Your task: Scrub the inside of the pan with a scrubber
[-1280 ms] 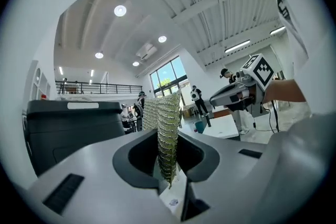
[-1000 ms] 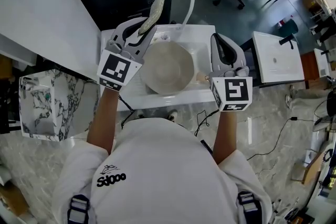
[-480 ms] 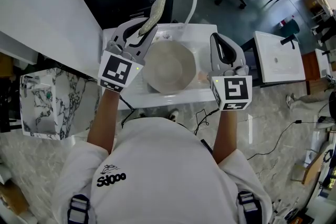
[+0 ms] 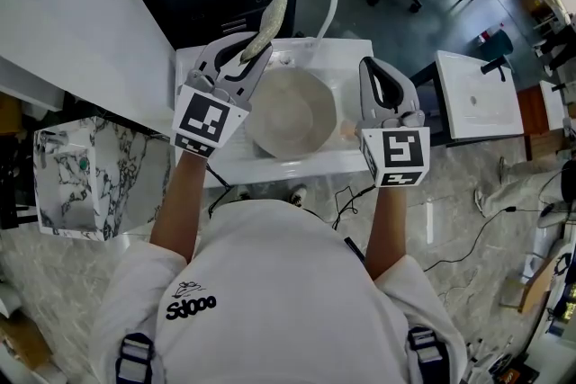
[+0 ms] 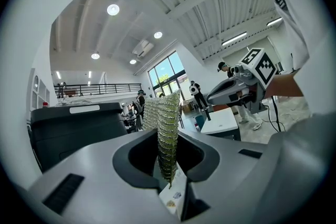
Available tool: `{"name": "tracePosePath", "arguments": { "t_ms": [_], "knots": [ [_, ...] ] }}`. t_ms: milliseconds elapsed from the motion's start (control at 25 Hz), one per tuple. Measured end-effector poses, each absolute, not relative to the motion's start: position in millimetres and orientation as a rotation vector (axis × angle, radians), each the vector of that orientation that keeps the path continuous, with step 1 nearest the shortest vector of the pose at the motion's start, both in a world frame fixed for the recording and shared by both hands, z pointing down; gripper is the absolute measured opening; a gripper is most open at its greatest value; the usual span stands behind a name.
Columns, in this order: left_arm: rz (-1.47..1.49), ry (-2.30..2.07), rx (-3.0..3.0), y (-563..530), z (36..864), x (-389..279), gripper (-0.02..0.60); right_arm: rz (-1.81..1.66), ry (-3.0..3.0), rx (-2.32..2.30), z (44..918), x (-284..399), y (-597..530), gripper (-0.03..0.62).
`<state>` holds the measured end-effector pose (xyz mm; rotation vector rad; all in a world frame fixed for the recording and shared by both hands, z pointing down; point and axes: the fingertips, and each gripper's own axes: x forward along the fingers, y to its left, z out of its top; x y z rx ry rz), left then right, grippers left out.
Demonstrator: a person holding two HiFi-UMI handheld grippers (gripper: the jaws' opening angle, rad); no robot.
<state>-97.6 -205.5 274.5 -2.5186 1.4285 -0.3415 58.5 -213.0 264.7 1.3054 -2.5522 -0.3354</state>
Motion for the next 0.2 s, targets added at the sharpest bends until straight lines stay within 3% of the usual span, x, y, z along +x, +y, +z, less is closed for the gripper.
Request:
{"name": "tracePosePath", "arguments": {
  "t_ms": [200],
  "knots": [
    [-0.344, 1.422, -2.530, -206.3, 277.1, -95.2, 0.071, -0.318, -2.550, 1.305, 269.3, 59.8, -215.2, 0.009]
  ]
}}
